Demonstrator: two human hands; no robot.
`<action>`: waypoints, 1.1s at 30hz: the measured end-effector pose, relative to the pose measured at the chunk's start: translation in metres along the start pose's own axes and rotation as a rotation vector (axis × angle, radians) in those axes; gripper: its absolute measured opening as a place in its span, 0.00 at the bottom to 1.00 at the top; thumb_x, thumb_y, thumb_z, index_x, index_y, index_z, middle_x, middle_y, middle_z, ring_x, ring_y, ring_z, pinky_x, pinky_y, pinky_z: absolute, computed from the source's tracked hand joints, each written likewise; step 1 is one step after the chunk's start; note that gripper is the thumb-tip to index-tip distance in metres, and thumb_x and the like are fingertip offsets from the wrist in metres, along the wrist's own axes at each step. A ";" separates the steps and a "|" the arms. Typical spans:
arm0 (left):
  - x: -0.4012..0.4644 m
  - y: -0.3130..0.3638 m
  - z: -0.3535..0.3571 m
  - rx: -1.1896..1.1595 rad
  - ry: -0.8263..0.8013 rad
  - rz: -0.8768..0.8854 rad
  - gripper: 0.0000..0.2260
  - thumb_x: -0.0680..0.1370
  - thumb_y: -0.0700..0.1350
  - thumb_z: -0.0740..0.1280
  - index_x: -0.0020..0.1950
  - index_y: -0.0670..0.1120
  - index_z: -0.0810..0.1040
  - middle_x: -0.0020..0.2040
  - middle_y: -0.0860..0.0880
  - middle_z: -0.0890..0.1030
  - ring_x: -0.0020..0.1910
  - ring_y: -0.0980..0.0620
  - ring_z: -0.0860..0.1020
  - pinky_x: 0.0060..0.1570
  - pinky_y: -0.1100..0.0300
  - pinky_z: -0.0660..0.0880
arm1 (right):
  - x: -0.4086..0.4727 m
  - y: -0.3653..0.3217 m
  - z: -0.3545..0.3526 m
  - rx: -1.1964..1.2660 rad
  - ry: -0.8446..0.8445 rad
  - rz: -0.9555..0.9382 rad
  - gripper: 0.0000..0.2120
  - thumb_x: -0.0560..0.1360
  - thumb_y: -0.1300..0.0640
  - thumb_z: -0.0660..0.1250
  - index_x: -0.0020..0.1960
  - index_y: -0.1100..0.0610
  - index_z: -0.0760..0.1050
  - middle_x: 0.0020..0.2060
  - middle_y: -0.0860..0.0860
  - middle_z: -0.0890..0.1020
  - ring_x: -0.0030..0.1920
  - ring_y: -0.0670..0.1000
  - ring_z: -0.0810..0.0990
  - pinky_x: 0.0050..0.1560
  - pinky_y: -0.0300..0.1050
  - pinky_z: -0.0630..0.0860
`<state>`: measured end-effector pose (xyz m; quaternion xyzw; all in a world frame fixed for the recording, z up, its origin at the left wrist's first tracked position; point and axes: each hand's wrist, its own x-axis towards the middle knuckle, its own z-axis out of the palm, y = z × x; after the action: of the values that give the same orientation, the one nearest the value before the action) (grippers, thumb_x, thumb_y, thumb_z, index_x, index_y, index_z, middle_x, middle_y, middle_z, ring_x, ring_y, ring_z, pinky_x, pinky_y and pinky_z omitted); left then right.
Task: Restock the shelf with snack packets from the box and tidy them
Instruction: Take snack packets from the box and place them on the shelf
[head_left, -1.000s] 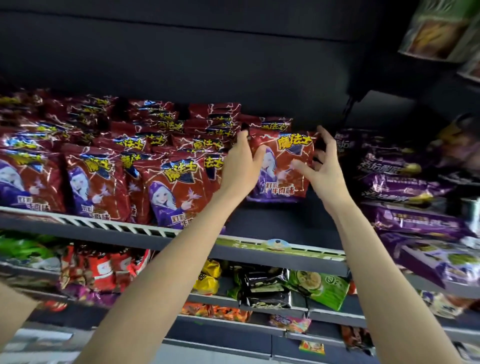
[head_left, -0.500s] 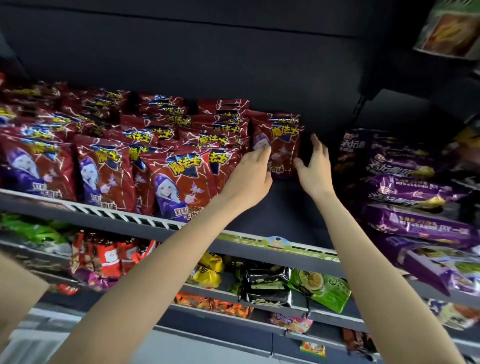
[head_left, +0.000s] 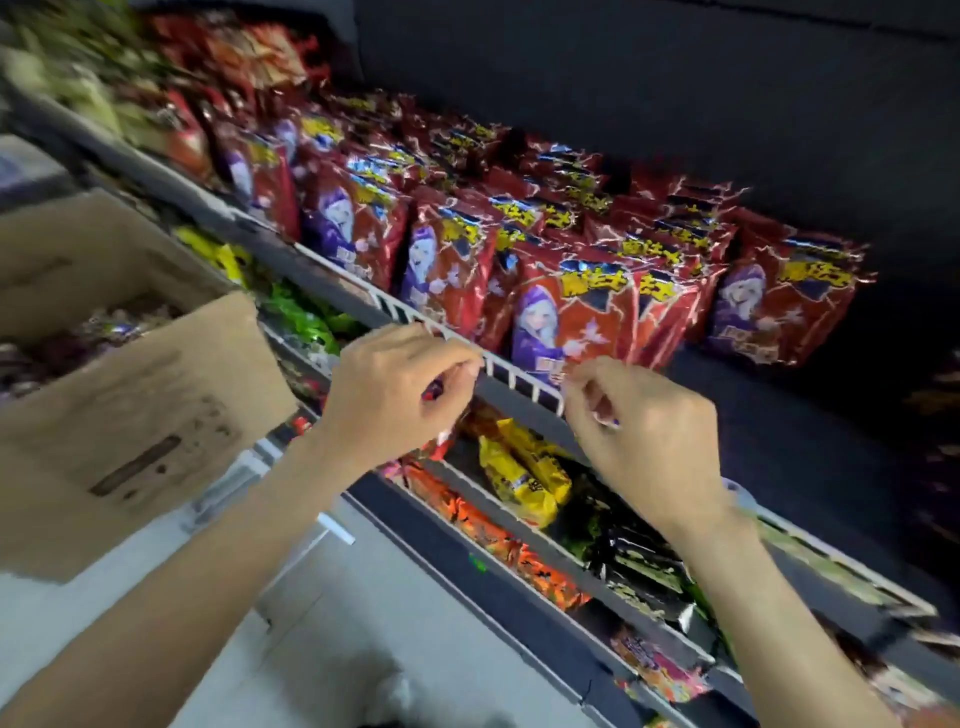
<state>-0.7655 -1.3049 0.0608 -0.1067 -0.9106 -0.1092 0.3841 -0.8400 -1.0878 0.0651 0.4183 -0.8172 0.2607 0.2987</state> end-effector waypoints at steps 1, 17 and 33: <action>-0.019 -0.013 -0.017 -0.015 -0.055 -0.087 0.08 0.77 0.46 0.64 0.46 0.48 0.83 0.34 0.53 0.81 0.33 0.53 0.79 0.34 0.56 0.76 | 0.003 -0.018 0.015 0.075 -0.080 -0.011 0.07 0.76 0.53 0.63 0.43 0.53 0.79 0.32 0.46 0.79 0.31 0.48 0.78 0.28 0.44 0.73; -0.248 -0.293 -0.230 0.169 -0.273 -0.691 0.11 0.74 0.47 0.63 0.53 0.49 0.81 0.48 0.66 0.77 0.48 0.59 0.76 0.49 0.70 0.69 | 0.136 -0.264 0.277 0.477 -0.732 -0.175 0.08 0.77 0.55 0.63 0.52 0.49 0.79 0.44 0.42 0.82 0.43 0.43 0.78 0.44 0.46 0.77; -0.299 -0.530 -0.160 0.344 -0.555 -0.989 0.15 0.78 0.50 0.64 0.64 0.48 0.74 0.59 0.48 0.78 0.58 0.47 0.75 0.52 0.52 0.74 | 0.268 -0.343 0.575 0.128 -1.024 -0.543 0.16 0.77 0.58 0.63 0.64 0.54 0.73 0.60 0.53 0.77 0.61 0.55 0.75 0.54 0.51 0.76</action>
<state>-0.6007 -1.8887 -0.1083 0.3696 -0.9232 -0.0944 0.0469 -0.8336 -1.7943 -0.0791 0.7029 -0.7035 -0.0117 -0.1041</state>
